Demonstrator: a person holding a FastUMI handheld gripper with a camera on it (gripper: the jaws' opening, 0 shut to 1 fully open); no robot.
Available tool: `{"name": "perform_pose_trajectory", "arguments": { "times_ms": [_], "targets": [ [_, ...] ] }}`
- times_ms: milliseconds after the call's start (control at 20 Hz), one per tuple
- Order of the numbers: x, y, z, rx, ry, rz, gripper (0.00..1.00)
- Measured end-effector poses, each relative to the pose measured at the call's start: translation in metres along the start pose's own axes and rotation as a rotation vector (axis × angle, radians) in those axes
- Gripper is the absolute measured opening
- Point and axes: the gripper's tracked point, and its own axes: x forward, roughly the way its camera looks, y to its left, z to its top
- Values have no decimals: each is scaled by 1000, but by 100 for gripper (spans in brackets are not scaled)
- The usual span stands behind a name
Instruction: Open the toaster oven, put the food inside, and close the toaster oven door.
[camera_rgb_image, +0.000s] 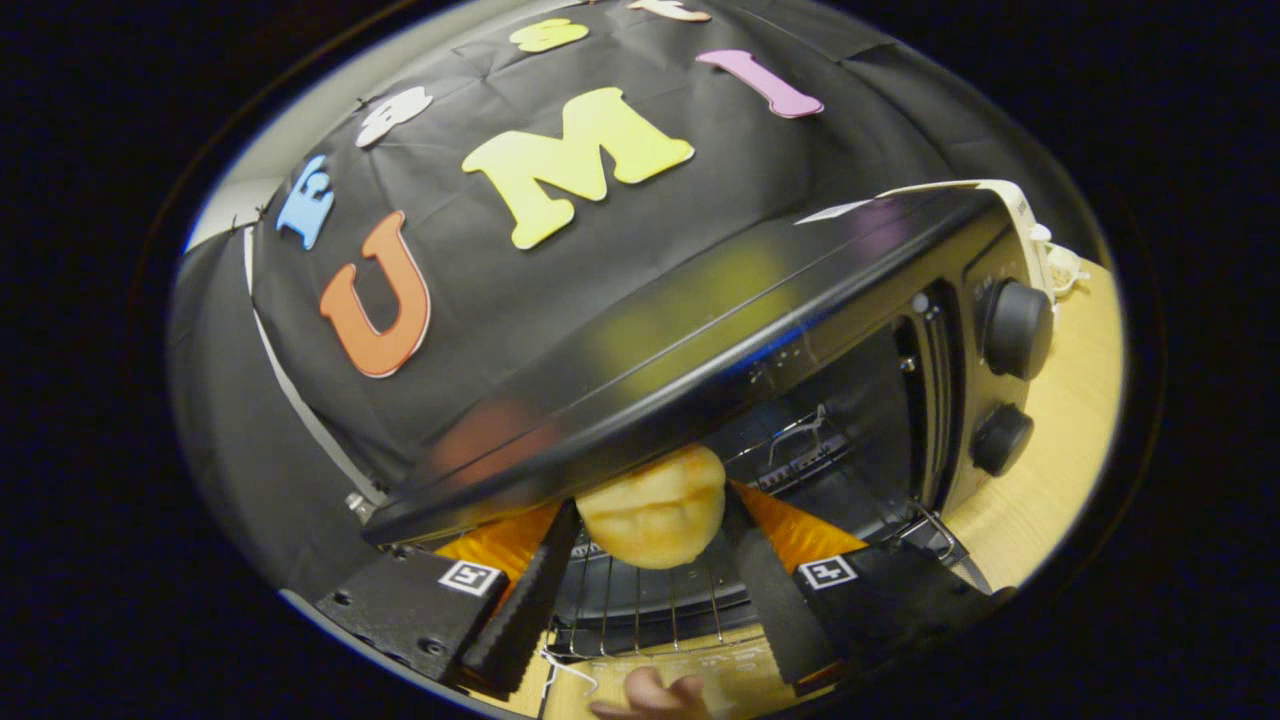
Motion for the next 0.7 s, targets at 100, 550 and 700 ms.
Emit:
{"name": "perform_pose_trajectory", "arguments": {
  "times_ms": [100,550,700],
  "targets": [
    [-7,2,3,-42,-29,0,98],
    [-67,17,11,-80,-42,88,100],
    [-97,20,38,-84,-145,98,100]
  ]
}}
